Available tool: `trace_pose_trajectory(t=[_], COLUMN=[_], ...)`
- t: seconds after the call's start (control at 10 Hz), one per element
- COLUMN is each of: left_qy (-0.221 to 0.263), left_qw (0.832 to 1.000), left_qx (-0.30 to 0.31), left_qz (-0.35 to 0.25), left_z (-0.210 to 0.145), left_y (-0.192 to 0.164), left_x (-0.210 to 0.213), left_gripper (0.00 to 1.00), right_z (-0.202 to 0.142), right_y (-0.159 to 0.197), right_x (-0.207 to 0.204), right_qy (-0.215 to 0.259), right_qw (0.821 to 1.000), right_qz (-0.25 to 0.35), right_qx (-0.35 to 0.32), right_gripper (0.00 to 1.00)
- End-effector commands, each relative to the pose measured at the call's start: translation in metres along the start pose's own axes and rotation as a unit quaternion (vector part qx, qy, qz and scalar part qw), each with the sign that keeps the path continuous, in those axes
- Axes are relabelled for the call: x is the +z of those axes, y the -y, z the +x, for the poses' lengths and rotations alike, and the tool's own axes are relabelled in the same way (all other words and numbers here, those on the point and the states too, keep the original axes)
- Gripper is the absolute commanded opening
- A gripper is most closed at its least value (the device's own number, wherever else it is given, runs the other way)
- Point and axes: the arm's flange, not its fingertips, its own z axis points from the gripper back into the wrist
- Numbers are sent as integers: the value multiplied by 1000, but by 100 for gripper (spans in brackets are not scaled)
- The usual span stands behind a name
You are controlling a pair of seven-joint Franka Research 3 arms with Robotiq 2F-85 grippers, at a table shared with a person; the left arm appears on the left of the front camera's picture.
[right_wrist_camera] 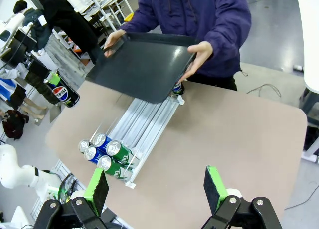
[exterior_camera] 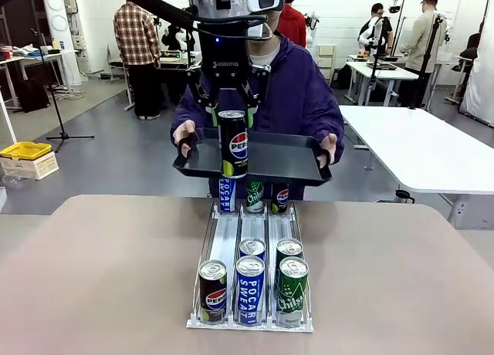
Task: Retrieve and hand over the desired beverage to the person.
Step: Place the picked can on the Handle tray extended by the person.
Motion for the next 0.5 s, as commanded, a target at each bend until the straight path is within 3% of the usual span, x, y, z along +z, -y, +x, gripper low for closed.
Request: trace_pose_trajectory(t=[0.0,0.4], left_qy=[3,3], left_qw=[1000,1000], left_qx=[4,4], left_qz=[-5,-5], left_z=[-7,-7], left_y=[-4,-4], left_x=[2,2], left_gripper=[0,0], right_z=[1,1], right_y=[2,2], right_x=[-2,-2], right_qy=[7,7], right_qw=[1000,1000], right_qz=[17,17], right_qx=[4,4], right_gripper=[100,100])
